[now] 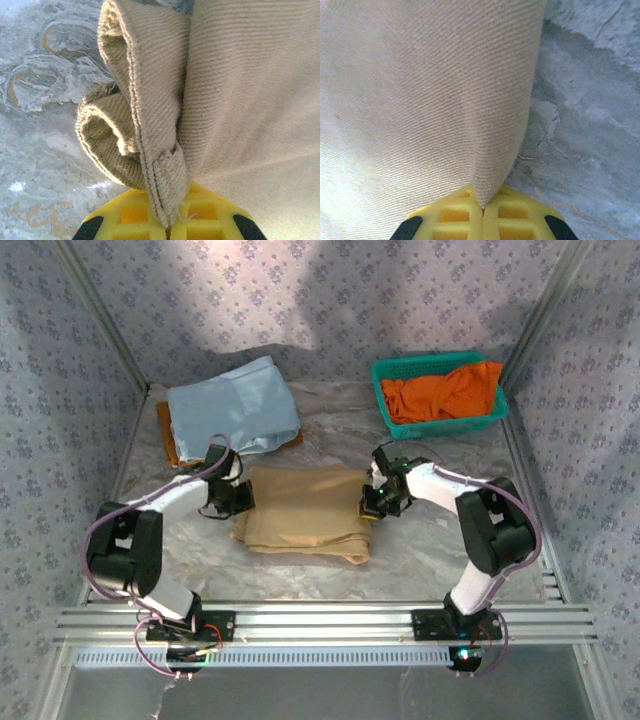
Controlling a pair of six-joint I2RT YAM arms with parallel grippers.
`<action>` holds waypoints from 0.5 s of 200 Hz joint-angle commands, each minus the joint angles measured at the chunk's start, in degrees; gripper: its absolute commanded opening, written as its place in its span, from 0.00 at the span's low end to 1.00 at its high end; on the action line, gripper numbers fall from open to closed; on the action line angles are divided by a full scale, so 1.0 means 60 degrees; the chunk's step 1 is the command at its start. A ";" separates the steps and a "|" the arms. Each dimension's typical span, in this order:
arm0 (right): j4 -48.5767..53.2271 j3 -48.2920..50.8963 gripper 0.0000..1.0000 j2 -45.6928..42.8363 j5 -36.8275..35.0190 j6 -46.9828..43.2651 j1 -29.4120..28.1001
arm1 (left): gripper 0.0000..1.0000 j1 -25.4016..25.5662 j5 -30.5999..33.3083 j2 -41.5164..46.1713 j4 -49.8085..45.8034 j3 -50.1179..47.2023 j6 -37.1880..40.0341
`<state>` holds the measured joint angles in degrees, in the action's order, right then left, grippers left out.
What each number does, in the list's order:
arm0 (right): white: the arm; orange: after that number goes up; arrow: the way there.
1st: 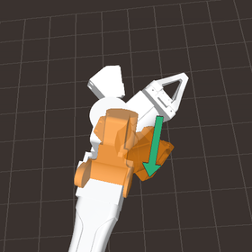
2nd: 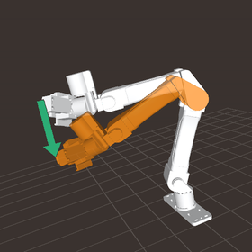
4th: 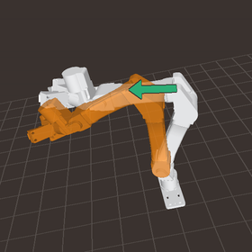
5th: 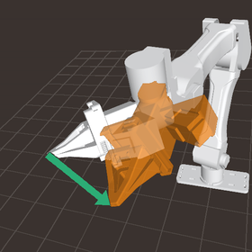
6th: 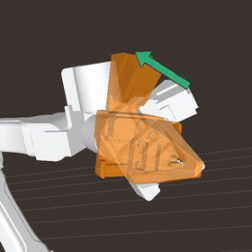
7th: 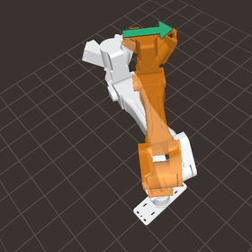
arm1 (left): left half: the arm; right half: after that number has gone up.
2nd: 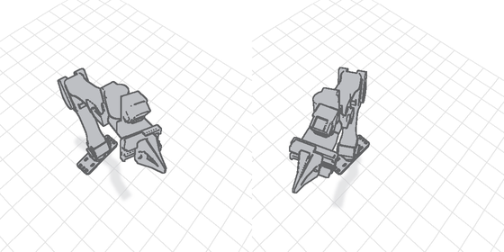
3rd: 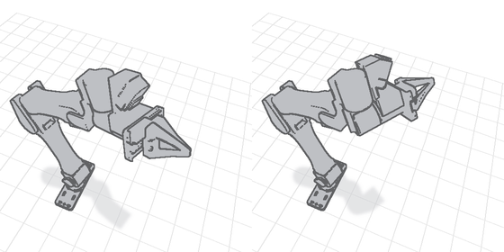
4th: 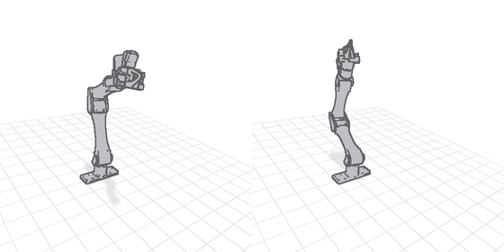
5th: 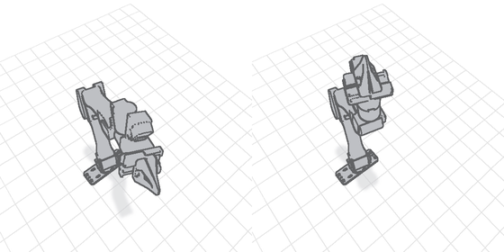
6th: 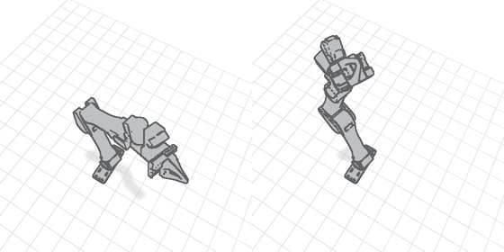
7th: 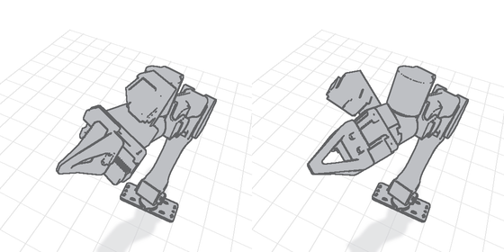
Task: Fold and stack the trousers
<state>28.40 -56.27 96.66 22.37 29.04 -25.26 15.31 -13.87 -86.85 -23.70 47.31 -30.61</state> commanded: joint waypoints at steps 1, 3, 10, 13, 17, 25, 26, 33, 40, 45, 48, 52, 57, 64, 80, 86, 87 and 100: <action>0.0136 -0.0232 0.00 -0.0803 0.0096 0.0231 0.0055 | 0.00 0.0132 -0.0492 0.0947 -0.0774 0.0568 -0.0029; 0.0164 -0.0253 0.00 -0.0861 0.0066 0.0233 0.0058 | 0.00 0.0141 -0.0462 0.1022 -0.0834 0.0604 -0.0037; 0.0247 -0.0320 0.00 -0.1055 -0.0039 0.0257 0.0069 | 0.00 0.0143 -0.0372 0.1282 -0.1058 0.0755 -0.0078; 0.0292 -0.0374 0.00 -0.1122 -0.0105 0.0258 0.0075 | 0.00 0.0144 -0.0346 0.1371 -0.1121 0.0825 -0.0087; 0.0351 -0.0427 0.00 -0.1203 -0.0156 0.0253 0.0078 | 0.00 0.0144 -0.0296 0.1487 -0.1221 0.0923 -0.0111; 0.0501 -0.0567 0.00 -0.1367 -0.0234 0.0254 0.0076 | 0.00 0.0143 -0.0202 0.1661 -0.1499 0.1139 -0.0156; 0.0520 -0.0582 0.00 -0.1378 -0.0245 0.0256 0.0077 | 0.00 0.0143 -0.0205 0.1674 -0.1528 0.1168 -0.0157; 0.0606 -0.0693 0.00 -0.1477 -0.0290 0.0256 0.0054 | 0.00 0.0144 -0.0282 0.1766 -0.1684 0.1346 -0.0156; 0.0686 -0.0802 0.00 -0.1554 -0.0336 0.0236 0.0024 | 0.00 0.0144 -0.0343 0.1823 -0.1850 0.1527 -0.0196; 0.0759 -0.0882 0.00 -0.1606 -0.0394 0.0228 -0.0005 | 0.00 0.0165 -0.0394 0.1854 -0.1929 0.1621 -0.0201; 0.0807 -0.0922 0.00 -0.1632 -0.0431 0.0210 -0.0025 | 0.00 0.0179 -0.0424 0.1882 -0.1963 0.1686 -0.0197; 0.0869 -0.0991 0.00 -0.1668 -0.0497 0.0214 -0.0049 | 0.00 0.0198 -0.0441 0.1919 -0.2026 0.1728 -0.0201; 0.0943 -0.1059 0.00 -0.1727 -0.0576 0.0213 -0.0078 | 0.00 0.0213 -0.0413 0.1975 -0.2096 0.1813 -0.0212; 0.0964 -0.1130 0.00 -0.1827 -0.0655 0.0207 -0.0076 | 0.00 0.0244 -0.0379 0.2032 -0.2195 0.1908 -0.0216; 0.1214 -0.1274 0.00 -0.2072 -0.0754 0.0225 -0.0058 | 0.00 0.0246 -0.0369 0.2219 -0.2399 0.2133 -0.0215; 0.1311 -0.1380 0.00 -0.2156 -0.0785 0.0205 -0.0054 | 0.00 0.0246 -0.0343 0.2296 -0.2490 0.2240 -0.0203; 0.1335 -0.1399 0.00 -0.2168 -0.0792 0.0210 -0.0061 | 0.00 0.0246 -0.0334 0.2306 -0.2485 0.2268 -0.0202; 0.1507 -0.1697 0.00 -0.2305 -0.0886 0.0181 -0.0069 | 0.00 0.0246 -0.0193 0.2483 -0.2835 0.2576 -0.0157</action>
<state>33.06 -62.48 85.89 19.59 29.63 -25.54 16.62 -15.44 -75.09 -36.10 58.43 -31.11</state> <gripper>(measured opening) 0.065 0.057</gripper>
